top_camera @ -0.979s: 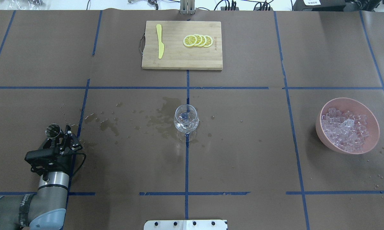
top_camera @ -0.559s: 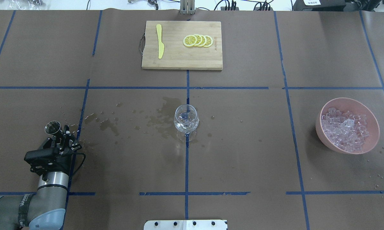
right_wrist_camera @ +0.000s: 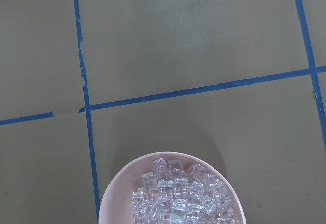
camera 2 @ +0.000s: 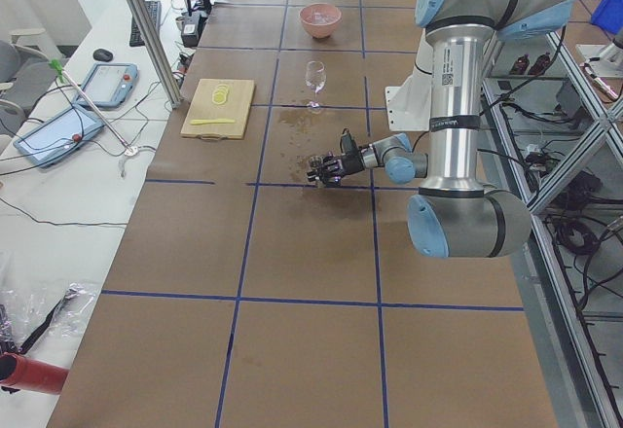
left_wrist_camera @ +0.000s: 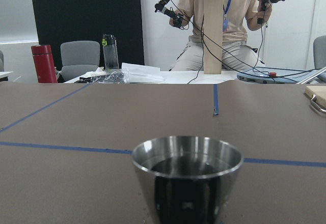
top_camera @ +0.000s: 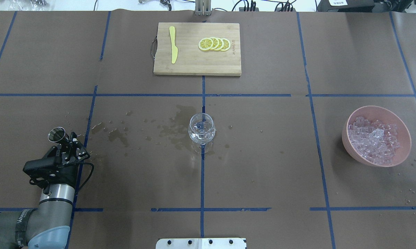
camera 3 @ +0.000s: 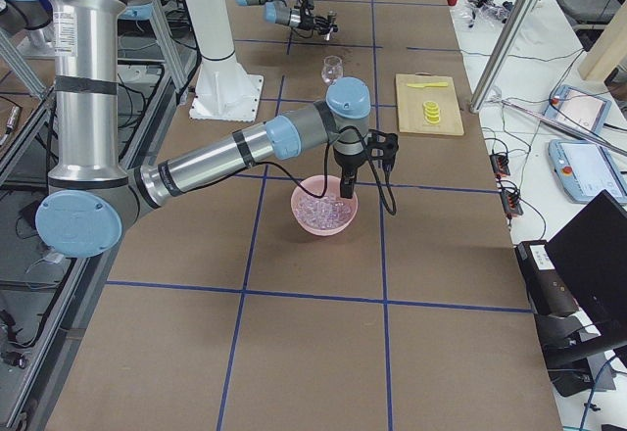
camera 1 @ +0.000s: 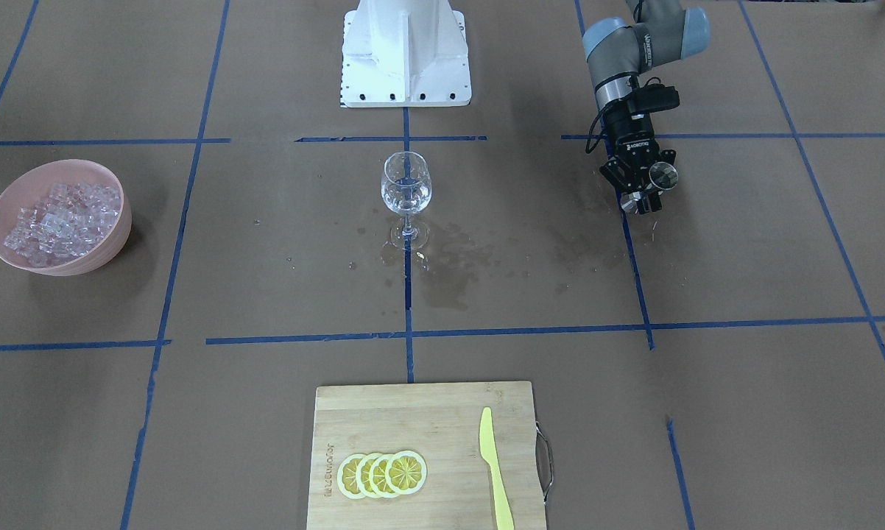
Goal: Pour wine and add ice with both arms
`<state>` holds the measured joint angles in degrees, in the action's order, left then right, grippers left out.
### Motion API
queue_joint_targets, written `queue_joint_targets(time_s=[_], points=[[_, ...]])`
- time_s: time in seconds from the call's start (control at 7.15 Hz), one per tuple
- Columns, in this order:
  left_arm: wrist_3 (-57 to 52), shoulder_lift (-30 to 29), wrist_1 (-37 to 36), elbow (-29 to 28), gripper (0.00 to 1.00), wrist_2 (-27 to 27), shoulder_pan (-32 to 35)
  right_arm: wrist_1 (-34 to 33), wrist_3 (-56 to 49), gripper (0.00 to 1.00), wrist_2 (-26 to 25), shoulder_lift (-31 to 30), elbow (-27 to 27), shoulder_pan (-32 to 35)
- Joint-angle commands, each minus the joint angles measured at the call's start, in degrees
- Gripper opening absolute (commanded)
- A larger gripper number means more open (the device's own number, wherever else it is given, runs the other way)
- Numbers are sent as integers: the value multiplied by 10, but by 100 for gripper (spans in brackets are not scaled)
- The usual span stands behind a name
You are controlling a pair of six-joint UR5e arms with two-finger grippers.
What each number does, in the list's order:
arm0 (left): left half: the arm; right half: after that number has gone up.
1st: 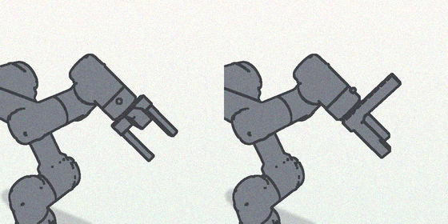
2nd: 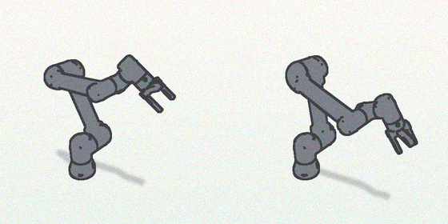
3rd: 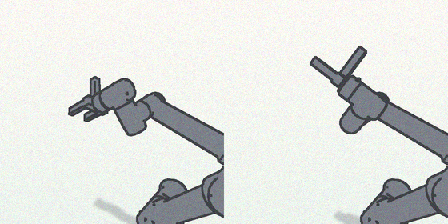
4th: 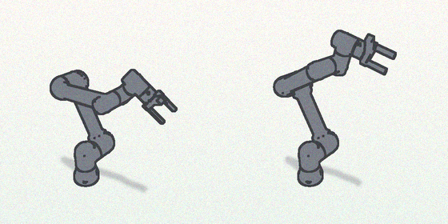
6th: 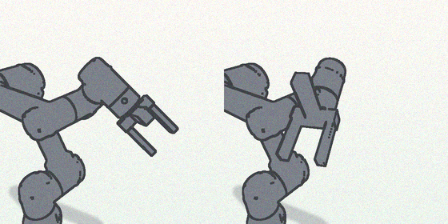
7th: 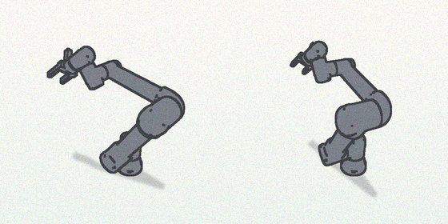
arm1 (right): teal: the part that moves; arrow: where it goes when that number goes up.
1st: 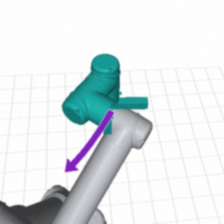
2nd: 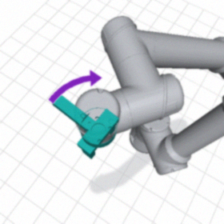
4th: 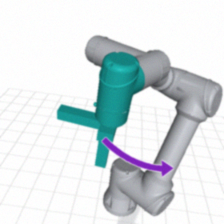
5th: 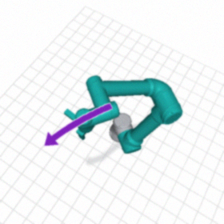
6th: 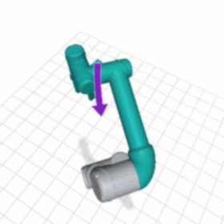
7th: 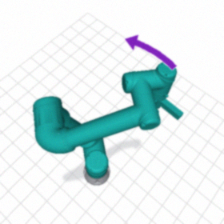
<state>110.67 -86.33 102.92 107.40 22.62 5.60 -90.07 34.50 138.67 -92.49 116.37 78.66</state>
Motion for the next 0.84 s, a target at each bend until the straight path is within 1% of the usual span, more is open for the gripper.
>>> queue_joint_targets(time_s=[0.0, 0.28, 0.42, 0.56, 0.7], points=[[2, 2, 16, 13, 0, -8, 3, 1, 0, 100, 1, 0, 3, 0], [-75, -10, 32, 44, 0, -7, 23, 1, 0, 100, 0, 0, 4, 0], [-89, -30, 32, 51, 0, -6, 28, 1, -1, 100, -2, 0, 8, 0], [-141, -67, 33, 67, 0, -4, 47, 16, 0, 100, -5, -2, 8, -4], [-203, -94, 33, 68, 0, -3, 52, 17, 0, 100, -6, -2, 8, -7]])
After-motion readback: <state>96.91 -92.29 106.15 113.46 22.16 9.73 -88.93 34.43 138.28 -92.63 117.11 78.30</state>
